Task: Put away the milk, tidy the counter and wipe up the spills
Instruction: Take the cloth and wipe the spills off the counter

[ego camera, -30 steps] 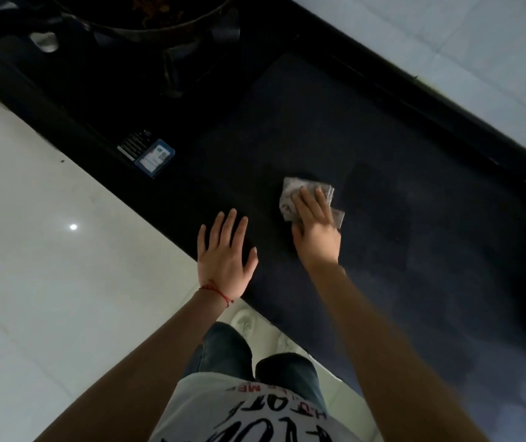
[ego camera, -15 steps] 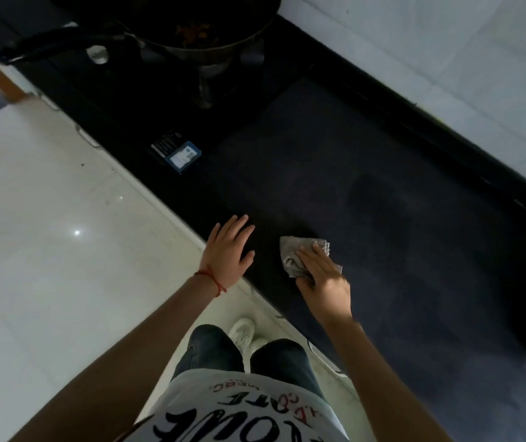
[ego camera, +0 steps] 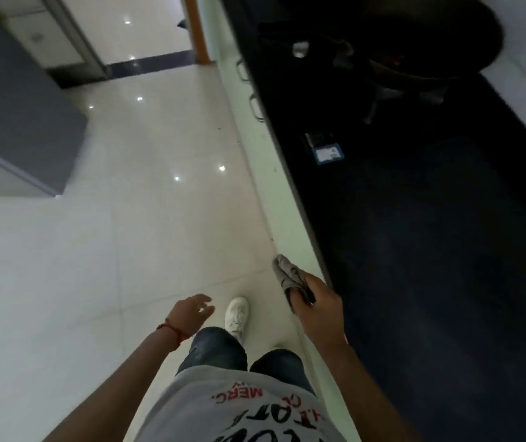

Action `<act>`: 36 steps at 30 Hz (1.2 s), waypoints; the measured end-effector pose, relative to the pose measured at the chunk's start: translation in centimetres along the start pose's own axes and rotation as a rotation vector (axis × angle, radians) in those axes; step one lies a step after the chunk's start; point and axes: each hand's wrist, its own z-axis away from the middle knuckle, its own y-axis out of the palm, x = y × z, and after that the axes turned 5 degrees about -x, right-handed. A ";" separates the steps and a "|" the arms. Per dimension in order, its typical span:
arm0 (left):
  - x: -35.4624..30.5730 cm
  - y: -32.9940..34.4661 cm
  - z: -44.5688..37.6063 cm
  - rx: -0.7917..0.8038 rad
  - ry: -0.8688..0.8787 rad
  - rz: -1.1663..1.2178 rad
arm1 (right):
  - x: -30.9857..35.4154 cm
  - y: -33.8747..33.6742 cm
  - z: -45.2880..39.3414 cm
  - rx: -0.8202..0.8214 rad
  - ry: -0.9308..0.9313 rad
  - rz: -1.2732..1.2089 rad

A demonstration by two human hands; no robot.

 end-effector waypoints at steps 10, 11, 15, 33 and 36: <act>15.7 -6.0 -2.9 -0.187 -0.526 0.533 | 4.3 10.7 -9.4 0.230 0.081 0.168; 16.9 -6.9 -3.3 -0.196 -0.556 0.559 | 4.5 12.0 -10.7 0.245 0.094 0.205; 20.3 -10.8 -5.7 -0.168 -0.637 0.609 | 5.6 16.2 -15.0 0.274 0.185 0.323; 13.3 -35.2 -34.1 -0.171 -0.526 0.849 | 10.4 27.3 -40.1 0.165 0.373 0.344; 12.2 -38.6 -38.2 -0.187 -0.540 0.828 | 12.8 29.5 -46.7 0.204 0.361 0.338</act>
